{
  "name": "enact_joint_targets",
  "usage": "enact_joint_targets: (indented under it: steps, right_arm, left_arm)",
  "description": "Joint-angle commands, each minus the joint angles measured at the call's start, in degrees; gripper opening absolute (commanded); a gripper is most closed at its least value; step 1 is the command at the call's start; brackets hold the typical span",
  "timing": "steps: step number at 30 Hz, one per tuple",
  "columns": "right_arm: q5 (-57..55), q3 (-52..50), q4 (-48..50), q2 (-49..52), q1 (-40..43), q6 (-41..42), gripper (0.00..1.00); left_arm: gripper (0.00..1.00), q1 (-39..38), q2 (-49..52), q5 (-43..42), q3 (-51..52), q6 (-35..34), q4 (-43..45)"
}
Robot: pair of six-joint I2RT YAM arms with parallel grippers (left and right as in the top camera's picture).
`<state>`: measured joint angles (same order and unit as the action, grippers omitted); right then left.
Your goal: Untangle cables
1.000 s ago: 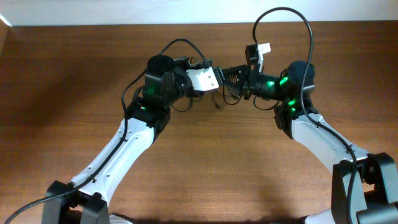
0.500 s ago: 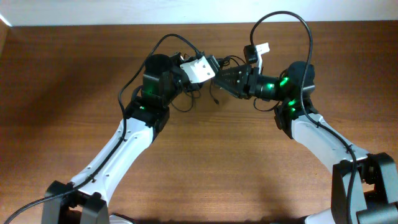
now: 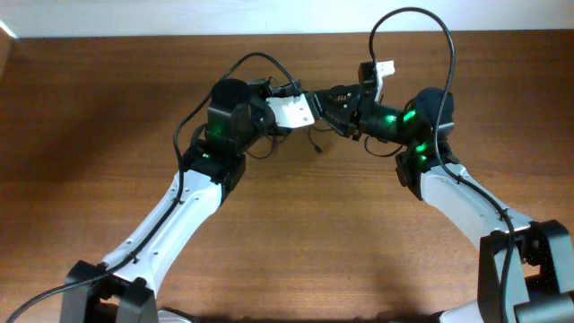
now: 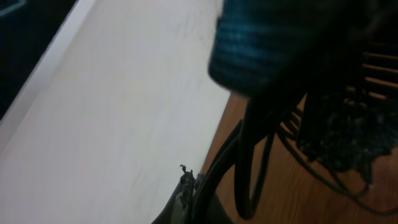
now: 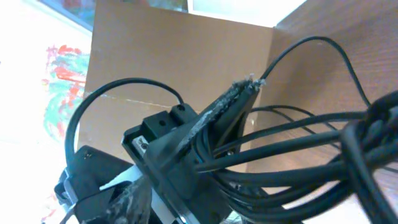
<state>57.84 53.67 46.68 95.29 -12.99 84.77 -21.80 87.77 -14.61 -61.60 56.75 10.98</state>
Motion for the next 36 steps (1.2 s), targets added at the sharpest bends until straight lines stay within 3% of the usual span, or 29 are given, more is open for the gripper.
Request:
enact_joint_targets:
  steps: [1, 7, 13, 14, 15, 20, 23, 29, 36]
  right_arm:
    - [-1.2, 0.6, 0.2, -1.3, 0.2, 1.6, 0.4]
    - [-1.6, 0.6, 0.2, -1.3, 0.3, 3.0, 0.4]
    - [-1.5, 0.6, 0.2, -1.3, 0.2, 3.2, 0.32]
    - [-1.5, 0.6, 0.2, -1.3, 0.2, 3.3, 0.33]
    - [-1.6, 0.6, 0.2, -1.3, 0.3, 4.7, 0.42]
    - [-2.1, 0.6, 0.2, -1.3, 0.7, 7.5, 0.54]
    - [-2.6, 0.6, 0.2, -1.3, 1.0, 9.0, 0.54]
    - [-1.3, 0.6, 0.2, -1.3, 0.9, 9.2, 0.54]
    - [-1.1, 0.6, 0.2, -1.3, -2.7, 8.5, 0.68]
  left_arm:
    - [0.0, -0.2, 0.5, -1.1, 0.0, 1.9, 2.3]
    - [0.0, -0.2, 0.5, -5.2, -0.1, 1.9, 3.5]
    - [0.0, -0.2, 0.5, -5.6, -0.1, 1.9, 3.6]
    - [0.0, -0.2, 0.5, -5.6, -0.1, 2.1, 3.6]
    - [0.0, -0.2, 0.5, -5.6, -0.1, 4.2, 3.5]
    - [0.0, -0.2, 0.5, -3.6, 0.0, 12.4, 1.9]
    - [0.0, -0.2, 0.5, -3.5, -0.1, 12.6, -0.3]
    - [0.0, -0.2, 0.5, -1.6, 0.0, 21.6, -0.3]
    - [0.0, -0.2, 0.5, -1.5, -0.1, 21.6, 1.0]
